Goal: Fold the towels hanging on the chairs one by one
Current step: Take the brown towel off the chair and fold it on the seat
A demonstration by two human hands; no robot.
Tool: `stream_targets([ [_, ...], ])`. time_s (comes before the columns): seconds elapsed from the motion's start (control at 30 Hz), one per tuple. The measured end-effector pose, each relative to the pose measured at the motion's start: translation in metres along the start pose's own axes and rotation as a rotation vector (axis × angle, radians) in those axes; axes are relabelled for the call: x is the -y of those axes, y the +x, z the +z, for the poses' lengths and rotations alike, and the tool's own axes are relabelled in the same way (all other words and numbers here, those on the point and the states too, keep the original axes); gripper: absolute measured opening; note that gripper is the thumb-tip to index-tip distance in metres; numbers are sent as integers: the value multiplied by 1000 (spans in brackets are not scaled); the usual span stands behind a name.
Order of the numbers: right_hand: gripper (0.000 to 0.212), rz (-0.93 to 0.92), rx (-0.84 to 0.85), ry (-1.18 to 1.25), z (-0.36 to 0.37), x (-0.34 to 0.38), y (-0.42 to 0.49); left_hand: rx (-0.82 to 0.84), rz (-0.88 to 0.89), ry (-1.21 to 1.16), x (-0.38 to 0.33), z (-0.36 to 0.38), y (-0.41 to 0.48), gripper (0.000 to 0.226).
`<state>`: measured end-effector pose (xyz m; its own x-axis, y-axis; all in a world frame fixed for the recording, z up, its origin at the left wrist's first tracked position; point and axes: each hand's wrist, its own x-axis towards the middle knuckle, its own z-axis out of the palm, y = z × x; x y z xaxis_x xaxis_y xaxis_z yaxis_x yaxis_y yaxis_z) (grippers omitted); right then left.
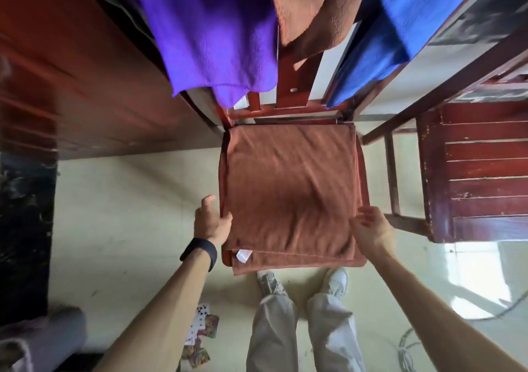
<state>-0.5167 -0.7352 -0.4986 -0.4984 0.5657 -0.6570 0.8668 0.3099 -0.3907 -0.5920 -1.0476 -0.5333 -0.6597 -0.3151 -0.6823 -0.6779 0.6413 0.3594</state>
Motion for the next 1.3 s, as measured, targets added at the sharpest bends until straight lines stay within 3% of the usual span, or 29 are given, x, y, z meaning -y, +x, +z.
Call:
stream_targets([
  [0.13,39,128,84,-131,27,-58,-29,29,-134,15,58,28,-37,36],
  [0.37,48,233,101,-22,51,-94,4,-190,-68,77,82,36,-43,12],
  [0.47,48,231,93,67,54,-112,20,-220,-41,42,78,38,-38,15],
  [0.6,13,205,138,169,39,-83,-6,-156,-18,93,76,40,-34,24],
  [0.63,13,192,150,166,37,-84,-7,-164,-17,123,75,40,-34,21],
  [0.77,18,169,190,124,34,-85,-5,-204,-35,296,66,47,-39,20],
  [0.93,16,101,197,58,35,-94,1,-152,-235,214,60,46,-32,33],
  [1.13,12,103,254,154,29,-94,5,-44,-90,206,60,21,-31,23],
  [1.3,31,132,284,336,18,-88,5,-94,-34,72,62,12,-29,15],
])
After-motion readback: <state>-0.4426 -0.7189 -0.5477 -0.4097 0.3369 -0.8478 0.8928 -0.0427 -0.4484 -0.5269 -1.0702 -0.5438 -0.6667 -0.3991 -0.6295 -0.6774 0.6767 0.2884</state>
